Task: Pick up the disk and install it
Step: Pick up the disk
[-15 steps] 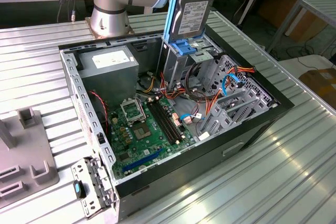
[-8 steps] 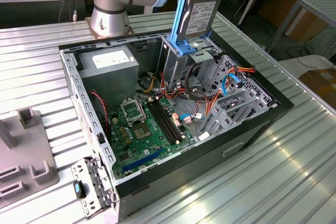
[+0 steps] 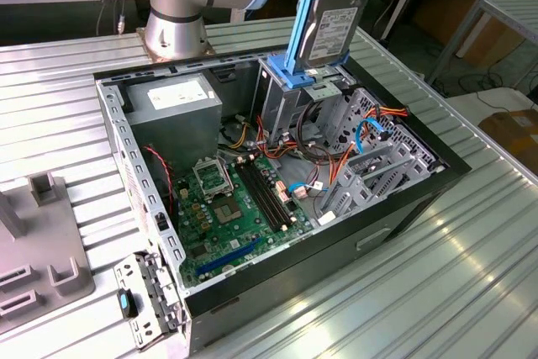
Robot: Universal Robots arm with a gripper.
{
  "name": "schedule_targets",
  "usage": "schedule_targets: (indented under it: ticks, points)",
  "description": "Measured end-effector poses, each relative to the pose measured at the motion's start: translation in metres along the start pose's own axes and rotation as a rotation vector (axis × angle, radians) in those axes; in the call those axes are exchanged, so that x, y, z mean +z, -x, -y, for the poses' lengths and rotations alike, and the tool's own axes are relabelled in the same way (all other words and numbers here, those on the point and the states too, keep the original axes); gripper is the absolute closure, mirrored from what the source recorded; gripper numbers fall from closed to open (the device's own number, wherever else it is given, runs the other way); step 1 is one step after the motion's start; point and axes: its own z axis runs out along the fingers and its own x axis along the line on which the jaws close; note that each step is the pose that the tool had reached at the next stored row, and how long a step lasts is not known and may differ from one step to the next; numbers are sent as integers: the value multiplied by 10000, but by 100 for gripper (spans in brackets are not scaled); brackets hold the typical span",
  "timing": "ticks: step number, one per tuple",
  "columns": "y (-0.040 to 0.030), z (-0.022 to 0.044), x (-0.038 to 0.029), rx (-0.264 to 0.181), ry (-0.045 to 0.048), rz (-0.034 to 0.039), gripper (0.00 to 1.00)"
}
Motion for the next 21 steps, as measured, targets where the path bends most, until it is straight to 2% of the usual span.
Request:
schedule_targets:
  ticks: [2,4,10,11,15,19,20,21]
  points:
    - [-79,25,1,2,0,0,63]
    - [-118,34,1,3,0,0,63]
    - [-360,66,1,3,0,-1,63]
    - [-434,72,2,4,0,1,63]
    - [-578,80,1,4,0,1,63]
    - [-837,81,-1,5,0,2,63]
    - [-920,81,-2,4,0,0,63]
    - [-960,81,-1,4,-1,2,63]
